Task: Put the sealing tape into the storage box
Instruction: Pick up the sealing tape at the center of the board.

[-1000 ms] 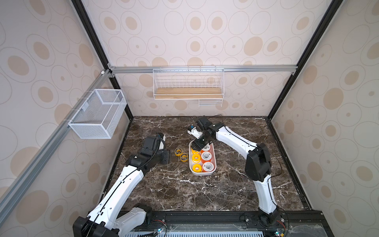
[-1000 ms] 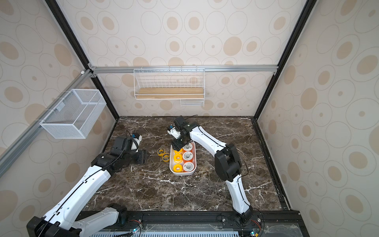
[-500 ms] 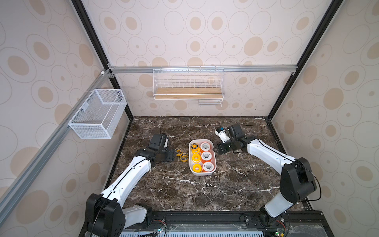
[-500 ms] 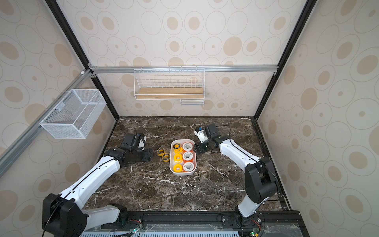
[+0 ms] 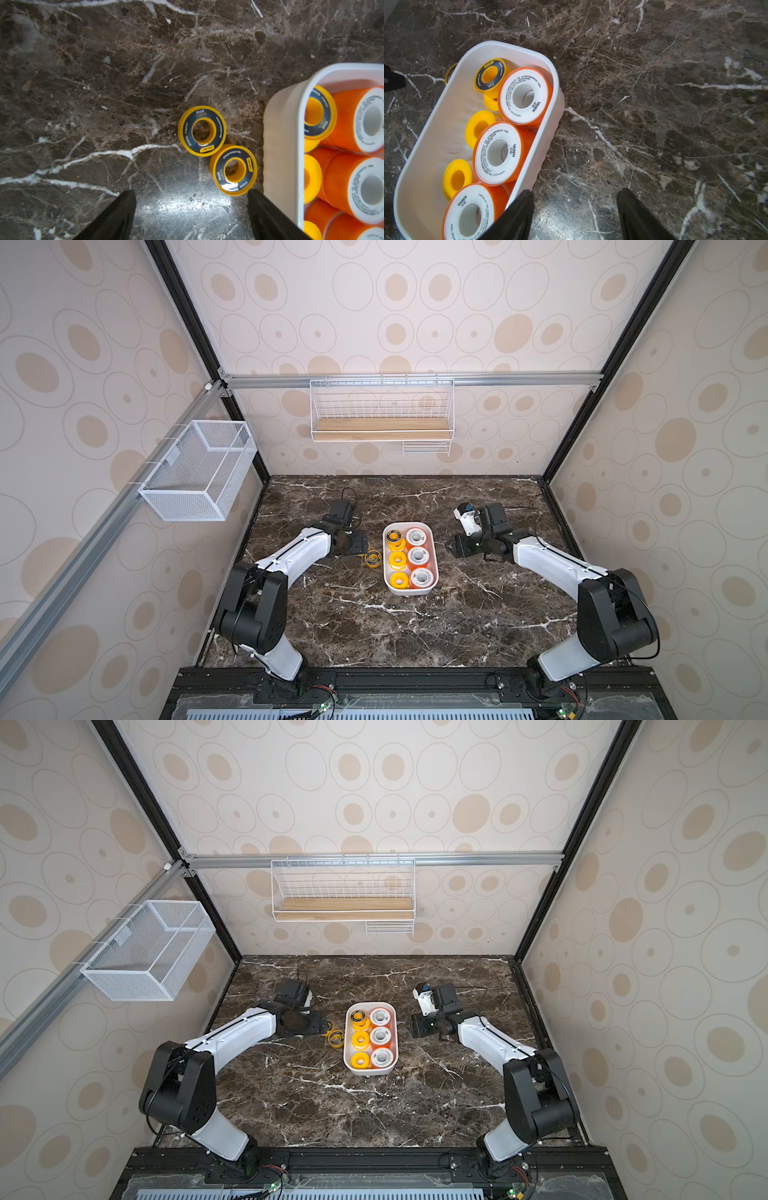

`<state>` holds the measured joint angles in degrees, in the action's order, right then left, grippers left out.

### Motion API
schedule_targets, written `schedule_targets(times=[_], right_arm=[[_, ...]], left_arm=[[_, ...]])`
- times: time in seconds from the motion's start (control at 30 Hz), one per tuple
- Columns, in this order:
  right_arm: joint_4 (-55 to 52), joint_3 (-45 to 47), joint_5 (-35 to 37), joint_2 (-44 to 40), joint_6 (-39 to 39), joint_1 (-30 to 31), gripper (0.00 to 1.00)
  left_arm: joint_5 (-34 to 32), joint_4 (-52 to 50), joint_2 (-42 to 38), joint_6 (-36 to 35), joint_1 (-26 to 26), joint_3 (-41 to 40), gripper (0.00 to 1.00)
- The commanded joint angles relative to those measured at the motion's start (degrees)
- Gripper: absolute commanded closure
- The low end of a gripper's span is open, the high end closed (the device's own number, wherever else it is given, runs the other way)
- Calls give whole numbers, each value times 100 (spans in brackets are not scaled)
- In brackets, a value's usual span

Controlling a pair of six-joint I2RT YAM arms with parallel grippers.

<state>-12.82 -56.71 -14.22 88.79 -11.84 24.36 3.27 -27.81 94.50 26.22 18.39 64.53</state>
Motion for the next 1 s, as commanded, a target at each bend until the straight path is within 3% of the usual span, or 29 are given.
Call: schedule_targets(times=[0.0,0.23,0.5,0.77,0.97], right_arm=[[91,46,-10,27,-62,-1,30],[104,26,-46,121,-49,6,30],[61,-10,-51,190,-20,-1,29],[10,-68,-163,295,6,-1,29],[-19,-104,-204,375,15,0,29]], left_arm=[[-229,74,300,-93,60,402,10],[-417,-46,1069,-350,246,925,5],[-524,-102,1663,-437,281,1262,7],[-327,-169,1979,-430,288,1491,14],[-445,-299,2062,-381,287,1492,27]])
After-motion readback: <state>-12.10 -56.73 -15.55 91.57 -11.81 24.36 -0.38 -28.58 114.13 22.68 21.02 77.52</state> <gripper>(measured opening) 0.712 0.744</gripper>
